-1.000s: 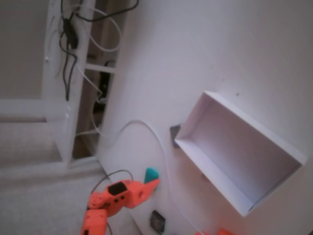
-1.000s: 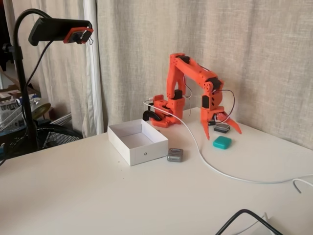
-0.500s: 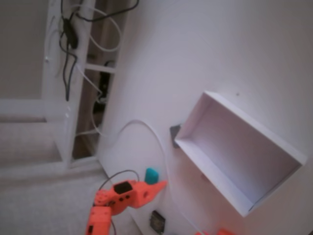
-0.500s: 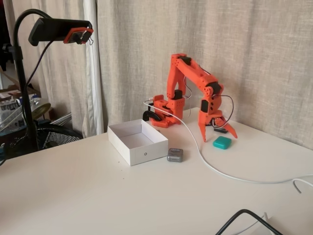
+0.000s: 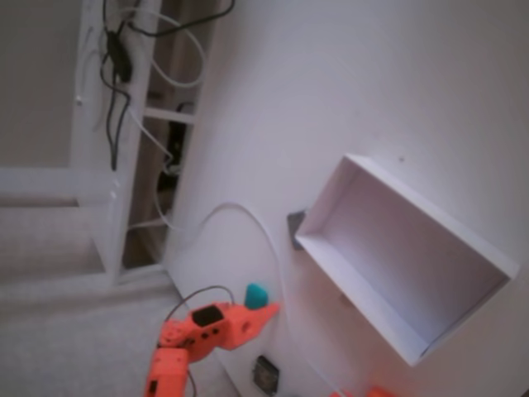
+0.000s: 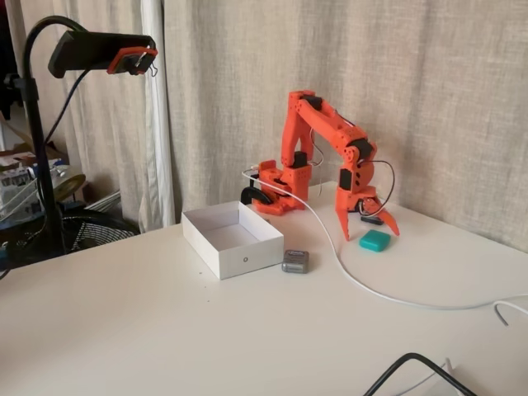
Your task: Grasp the green cube and put it in the bin.
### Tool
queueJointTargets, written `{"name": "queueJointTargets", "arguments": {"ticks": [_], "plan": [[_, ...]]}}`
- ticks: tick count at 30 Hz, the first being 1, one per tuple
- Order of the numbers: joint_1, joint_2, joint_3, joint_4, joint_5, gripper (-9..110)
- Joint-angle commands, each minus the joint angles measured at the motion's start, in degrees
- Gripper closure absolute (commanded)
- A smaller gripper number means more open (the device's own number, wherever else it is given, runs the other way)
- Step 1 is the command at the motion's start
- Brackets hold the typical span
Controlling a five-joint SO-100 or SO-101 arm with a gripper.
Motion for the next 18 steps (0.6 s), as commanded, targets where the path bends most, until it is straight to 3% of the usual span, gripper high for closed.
{"name": "queueJointTargets", "arguments": {"ticks": [1, 18], "plan": [[0.53, -1.67, -0.53, 0.26, 0.0, 60], [1.58, -9.76, -6.68, 8.09, -0.09, 60]]}}
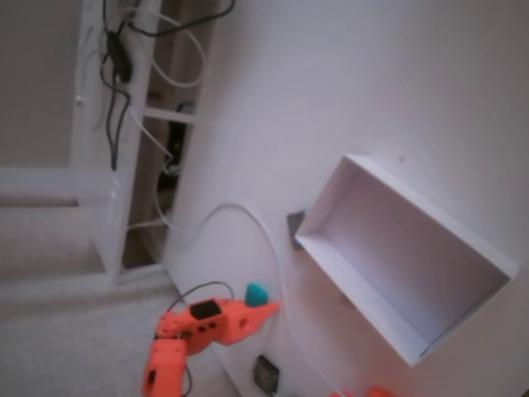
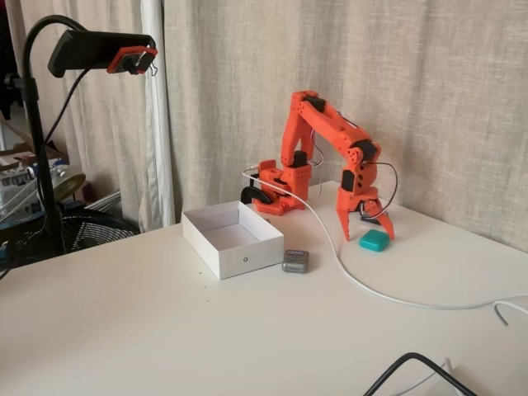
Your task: Grasp the green cube and put it in the bin.
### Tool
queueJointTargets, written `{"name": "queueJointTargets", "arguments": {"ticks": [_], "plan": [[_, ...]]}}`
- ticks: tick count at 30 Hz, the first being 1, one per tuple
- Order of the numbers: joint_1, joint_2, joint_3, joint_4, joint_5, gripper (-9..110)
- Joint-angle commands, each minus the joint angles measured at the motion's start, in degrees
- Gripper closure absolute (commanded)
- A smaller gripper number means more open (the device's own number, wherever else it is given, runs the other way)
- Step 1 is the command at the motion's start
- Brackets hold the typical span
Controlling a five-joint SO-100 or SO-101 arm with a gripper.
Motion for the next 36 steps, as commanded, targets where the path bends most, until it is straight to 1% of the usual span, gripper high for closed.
{"name": "queueJointTargets", "arguments": {"ticks": [1, 7, 12, 17, 19, 25, 29, 31, 36], "plan": [[0.53, -3.43, -0.62, 2.02, -0.09, 60], [0.0, -3.96, -0.62, 2.72, -0.09, 60], [0.18, -3.52, -0.26, 2.11, -0.09, 65], [0.44, -3.25, -0.18, 1.49, -0.09, 65], [0.44, -3.16, 0.0, 1.05, -0.09, 69], [0.79, -3.16, 0.09, 0.88, -0.18, 73], [0.97, -2.9, 0.79, -0.09, -0.18, 77], [0.97, -2.81, 1.14, -0.7, -0.26, 82], [1.05, -2.29, 1.76, -0.97, -0.26, 85]]}}
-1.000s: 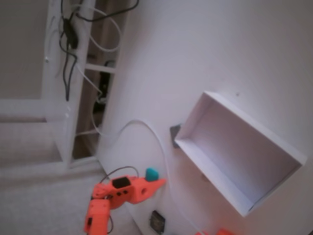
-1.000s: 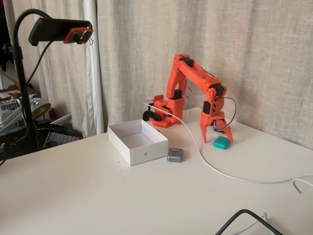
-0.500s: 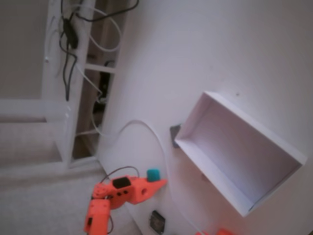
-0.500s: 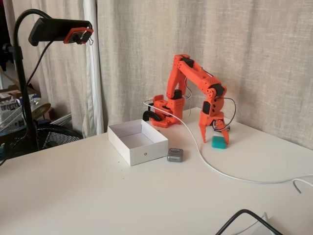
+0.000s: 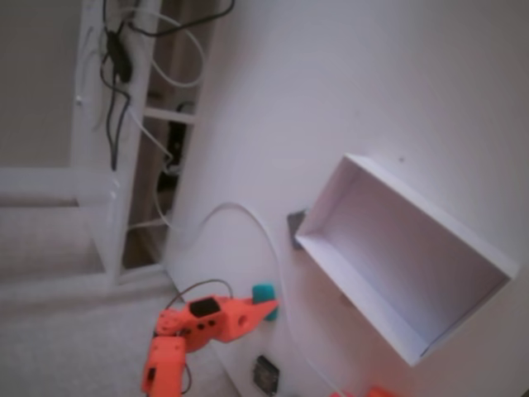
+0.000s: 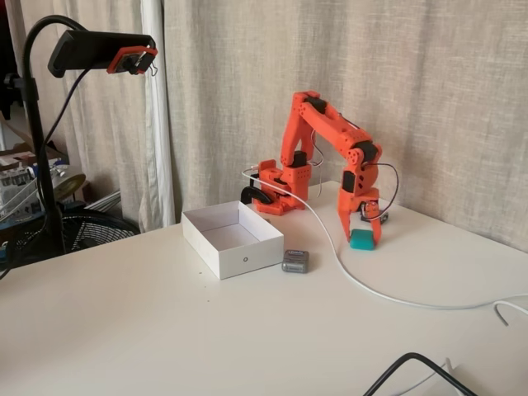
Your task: Grasp the green cube and put it in the bin.
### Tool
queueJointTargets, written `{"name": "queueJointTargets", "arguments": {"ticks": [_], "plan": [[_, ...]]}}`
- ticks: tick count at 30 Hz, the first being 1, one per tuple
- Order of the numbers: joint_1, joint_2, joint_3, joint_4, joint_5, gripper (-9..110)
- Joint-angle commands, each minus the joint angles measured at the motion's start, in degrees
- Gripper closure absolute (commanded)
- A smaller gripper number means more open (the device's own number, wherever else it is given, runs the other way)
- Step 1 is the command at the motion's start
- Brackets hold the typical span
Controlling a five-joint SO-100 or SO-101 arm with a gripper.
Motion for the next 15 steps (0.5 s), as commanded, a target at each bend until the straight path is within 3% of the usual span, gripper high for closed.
{"name": "queueJointTargets", "arguments": {"ticks": [1, 7, 11, 15], "plan": [[0.62, -1.05, 2.64, -0.35, 0.18, 86], [0.62, -0.44, 3.25, -0.88, 0.18, 96], [0.7, -0.09, 3.43, -1.23, 0.18, 110], [0.79, 0.53, 3.43, -1.67, 0.26, 110]]}}
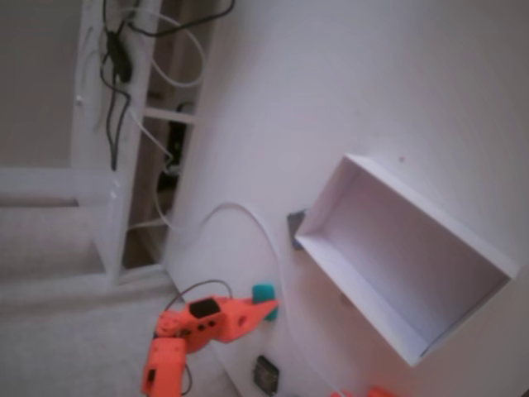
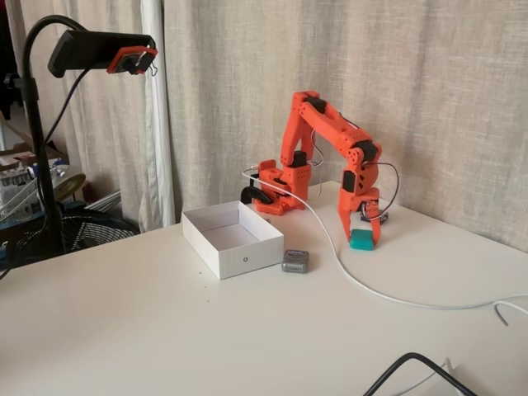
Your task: Grasp the green cube and put it in the bin.
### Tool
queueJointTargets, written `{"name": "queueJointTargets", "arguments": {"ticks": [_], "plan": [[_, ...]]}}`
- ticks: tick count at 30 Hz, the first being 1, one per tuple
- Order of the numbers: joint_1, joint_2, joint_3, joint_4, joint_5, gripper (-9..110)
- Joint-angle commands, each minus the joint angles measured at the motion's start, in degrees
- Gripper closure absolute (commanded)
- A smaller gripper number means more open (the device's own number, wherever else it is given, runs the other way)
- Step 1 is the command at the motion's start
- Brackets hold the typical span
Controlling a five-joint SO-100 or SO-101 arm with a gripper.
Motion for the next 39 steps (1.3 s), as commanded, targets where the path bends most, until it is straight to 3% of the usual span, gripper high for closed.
{"name": "queueJointTargets", "arguments": {"ticks": [1, 23, 39], "plan": [[0.79, 0.18, 2.64, -0.88, 0.35, 110], [1.58, 27.69, 4.57, -16.17, 5.71, 110], [31.46, 57.48, 17.58, -25.93, 5.98, 110]]}}
